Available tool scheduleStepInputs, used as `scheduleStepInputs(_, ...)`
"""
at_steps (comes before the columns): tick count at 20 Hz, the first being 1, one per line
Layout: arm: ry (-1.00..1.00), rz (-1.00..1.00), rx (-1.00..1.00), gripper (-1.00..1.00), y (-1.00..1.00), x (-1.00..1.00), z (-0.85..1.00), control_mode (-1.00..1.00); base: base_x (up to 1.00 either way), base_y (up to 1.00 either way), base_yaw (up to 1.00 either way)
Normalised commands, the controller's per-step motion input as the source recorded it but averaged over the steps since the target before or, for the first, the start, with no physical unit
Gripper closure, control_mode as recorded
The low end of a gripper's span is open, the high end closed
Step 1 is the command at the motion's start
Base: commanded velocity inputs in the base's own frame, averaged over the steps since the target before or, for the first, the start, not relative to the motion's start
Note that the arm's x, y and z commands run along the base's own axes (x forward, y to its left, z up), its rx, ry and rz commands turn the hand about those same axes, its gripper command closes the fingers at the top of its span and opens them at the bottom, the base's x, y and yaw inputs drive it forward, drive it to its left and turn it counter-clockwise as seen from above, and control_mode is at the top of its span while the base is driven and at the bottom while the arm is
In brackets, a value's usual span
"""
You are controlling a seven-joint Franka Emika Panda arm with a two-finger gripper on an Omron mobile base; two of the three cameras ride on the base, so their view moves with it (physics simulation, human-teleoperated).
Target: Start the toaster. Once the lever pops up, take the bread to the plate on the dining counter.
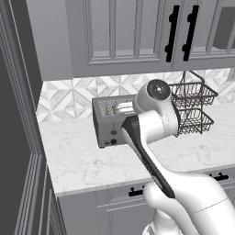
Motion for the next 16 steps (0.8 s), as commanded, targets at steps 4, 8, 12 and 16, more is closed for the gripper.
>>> scheduleStepInputs(4,0.0,0.0,0.0,-1.0,0.0,0.0,0.0,-1.0,0.0,0.0,0.0)
scheduleStepInputs(8,0.0,0.0,0.0,-1.0,0.0,0.0,0.0,-1.0,0.0,0.0,0.0)
scheduleStepInputs(12,0.0,0.0,0.0,-1.0,0.0,0.0,0.0,-1.0,0.0,0.0,0.0)
scheduleStepInputs(16,0.0,0.0,0.0,-1.0,0.0,0.0,0.0,-1.0,0.0,0.0,0.0)
